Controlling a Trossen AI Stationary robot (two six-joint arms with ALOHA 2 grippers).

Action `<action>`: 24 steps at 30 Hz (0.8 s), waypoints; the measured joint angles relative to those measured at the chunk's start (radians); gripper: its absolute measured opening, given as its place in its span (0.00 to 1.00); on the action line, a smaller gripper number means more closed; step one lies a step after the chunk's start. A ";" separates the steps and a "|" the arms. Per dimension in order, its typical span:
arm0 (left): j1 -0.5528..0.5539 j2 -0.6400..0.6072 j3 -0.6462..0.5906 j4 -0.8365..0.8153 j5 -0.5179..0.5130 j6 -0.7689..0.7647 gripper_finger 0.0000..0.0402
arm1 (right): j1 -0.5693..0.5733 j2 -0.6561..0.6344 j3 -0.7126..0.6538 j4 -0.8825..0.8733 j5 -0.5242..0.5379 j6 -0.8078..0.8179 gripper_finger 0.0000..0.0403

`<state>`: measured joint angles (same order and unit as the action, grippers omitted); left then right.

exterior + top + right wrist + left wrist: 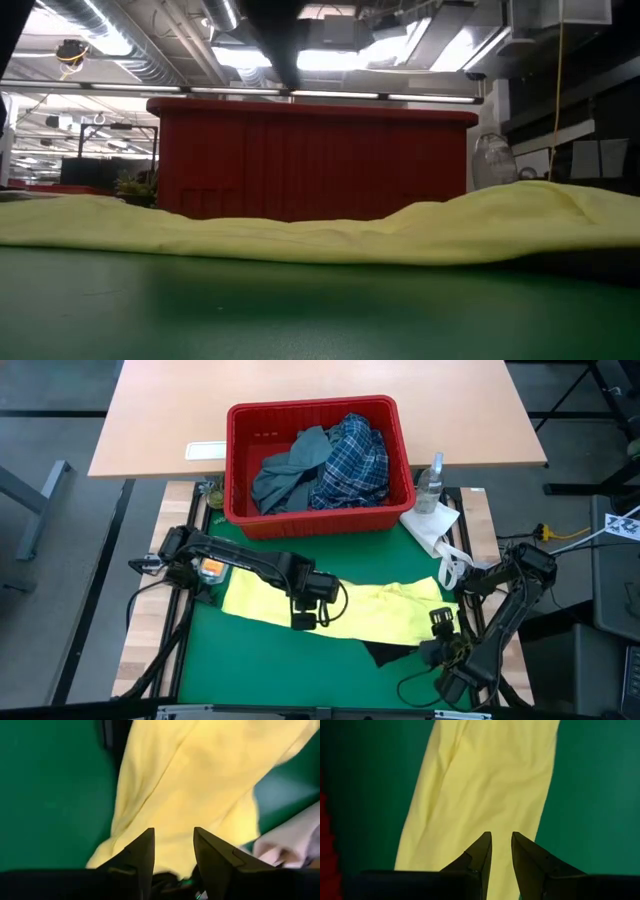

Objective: Fold Laundry from Bin
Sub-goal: Fold the yellow shirt

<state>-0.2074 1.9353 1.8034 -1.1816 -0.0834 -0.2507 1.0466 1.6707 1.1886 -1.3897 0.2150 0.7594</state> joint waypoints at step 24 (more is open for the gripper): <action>-0.201 -0.607 -0.826 0.236 -0.094 -0.659 0.17 | -0.194 -0.001 0.011 0.008 0.129 -0.247 0.34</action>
<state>-0.4080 1.3283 0.9769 -0.9454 -0.1770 -0.9093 0.8528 1.6699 1.1999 -1.3818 0.3440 0.5124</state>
